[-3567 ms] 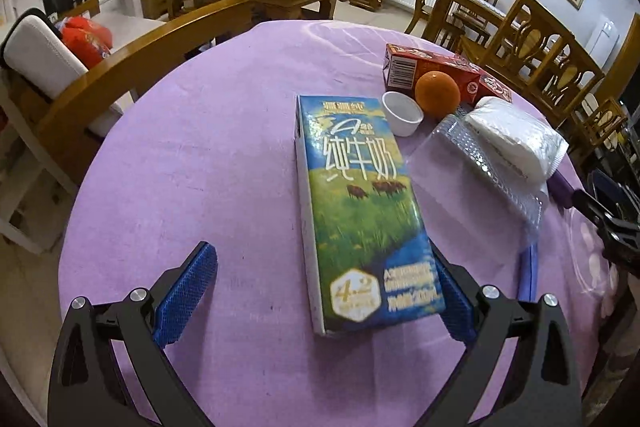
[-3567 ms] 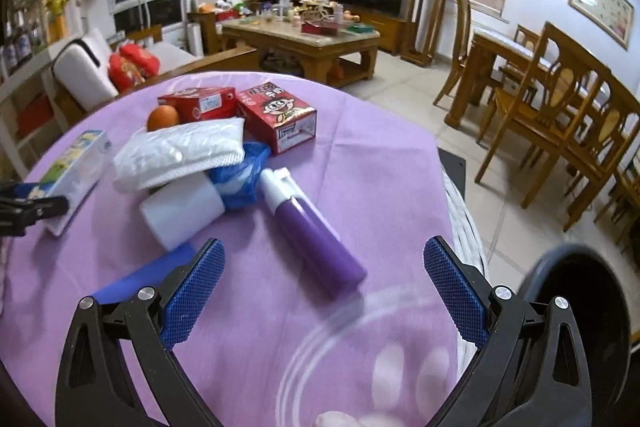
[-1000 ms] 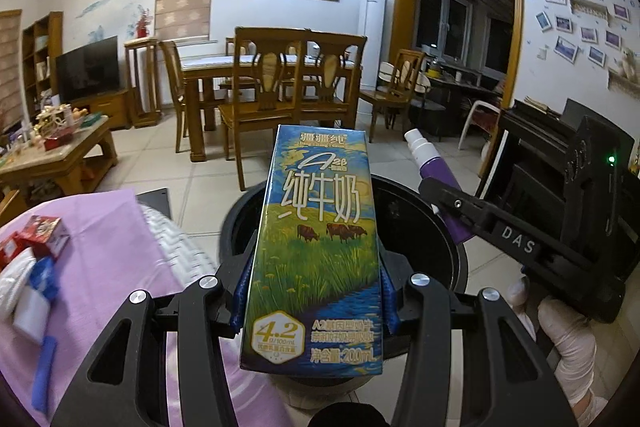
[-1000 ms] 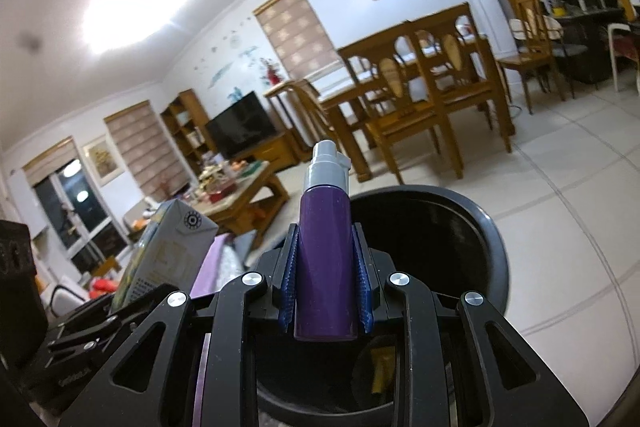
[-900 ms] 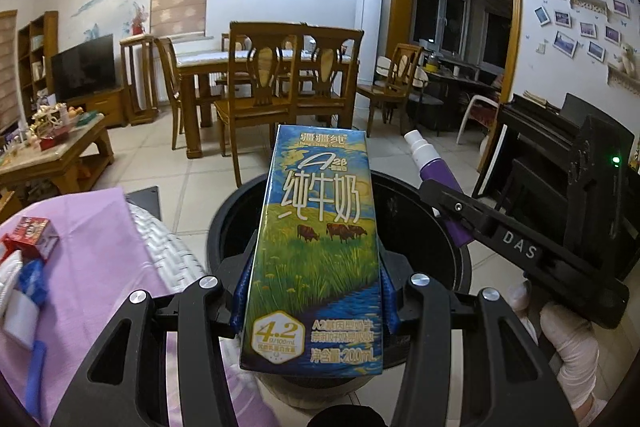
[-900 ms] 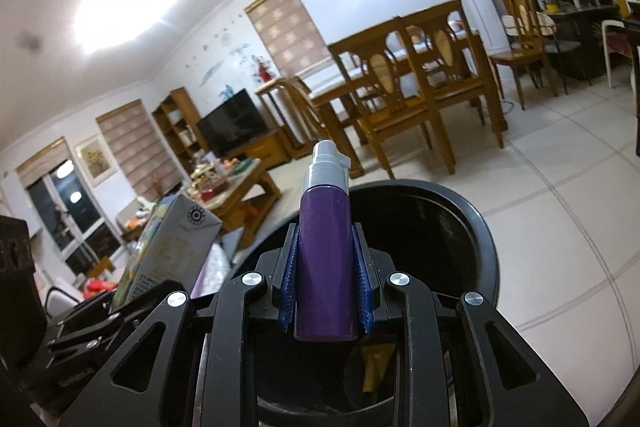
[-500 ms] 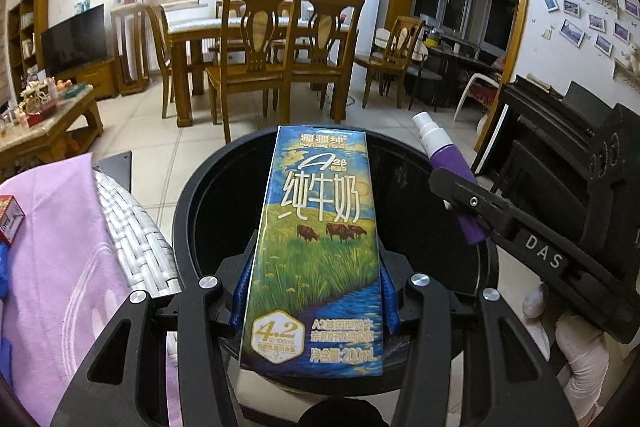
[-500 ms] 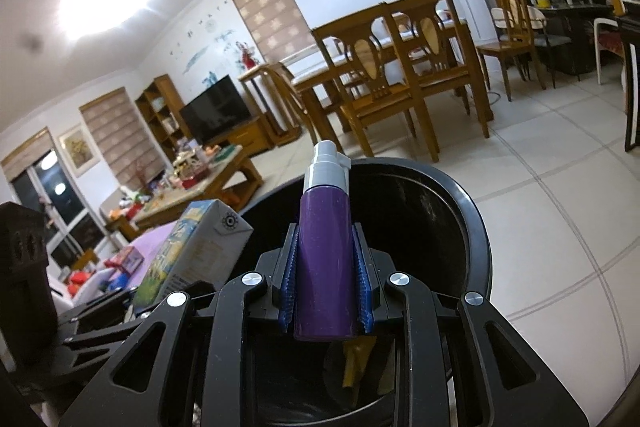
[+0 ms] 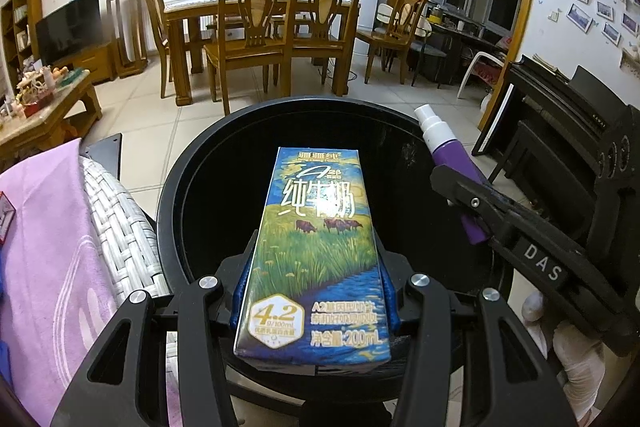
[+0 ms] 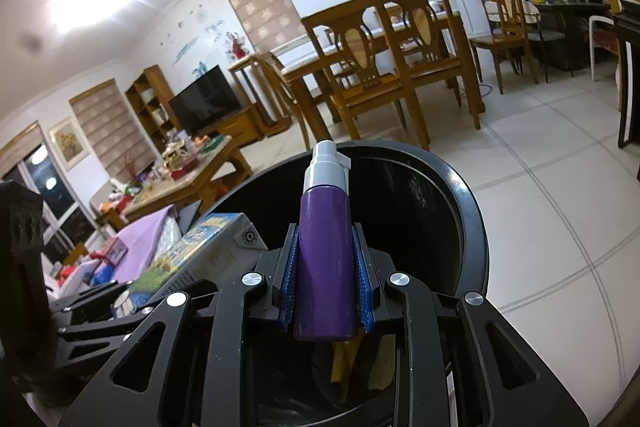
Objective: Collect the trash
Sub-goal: 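Carry carton and spray bottle over the bin and open both tools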
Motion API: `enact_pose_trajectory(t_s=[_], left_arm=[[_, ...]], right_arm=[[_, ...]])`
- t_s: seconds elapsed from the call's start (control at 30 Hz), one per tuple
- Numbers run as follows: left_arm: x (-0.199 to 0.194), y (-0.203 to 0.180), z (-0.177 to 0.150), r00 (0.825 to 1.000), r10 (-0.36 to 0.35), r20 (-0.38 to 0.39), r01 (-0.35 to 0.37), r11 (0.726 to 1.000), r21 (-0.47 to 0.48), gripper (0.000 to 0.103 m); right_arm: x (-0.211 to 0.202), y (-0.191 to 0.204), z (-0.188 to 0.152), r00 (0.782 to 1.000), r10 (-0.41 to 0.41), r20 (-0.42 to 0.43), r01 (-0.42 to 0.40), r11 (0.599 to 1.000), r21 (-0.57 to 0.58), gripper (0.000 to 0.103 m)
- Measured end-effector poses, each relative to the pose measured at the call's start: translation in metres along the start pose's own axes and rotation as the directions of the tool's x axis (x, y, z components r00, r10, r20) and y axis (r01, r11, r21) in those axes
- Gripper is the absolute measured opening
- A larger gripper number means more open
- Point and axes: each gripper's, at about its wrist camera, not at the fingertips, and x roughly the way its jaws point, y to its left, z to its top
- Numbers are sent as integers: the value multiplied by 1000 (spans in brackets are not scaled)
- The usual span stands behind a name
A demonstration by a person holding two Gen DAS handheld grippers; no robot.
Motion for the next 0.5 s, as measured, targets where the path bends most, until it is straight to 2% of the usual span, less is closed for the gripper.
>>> enact_pose_trajectory(t_s=[0.13,0.27,0.33,0.4,0.5], left_arm=[[-2,-3,-1,1000,3,9,-3,1000,9,50],[-3,-7,-4,1000,18,11,-18,999,26,54],[-6,-8,-4,999,25,24,-26,999,30,71],[-10,-8,-4,998,29,52,-31,999,33,79],[-13,-7,-4,997,30,66,-32,999,34,84]], right_arm=[[0,5,1,1000,-1,6,1,1000,5,28],[-5,2,1,999,-3,35,3,1000,13,54],[-8,2,1,998,-6,57,5,1000,21,58],[-11,2,2,997,-5,74,4,1000,23,61],[-15,-1,2,995,-6,95,3,999,33,67]])
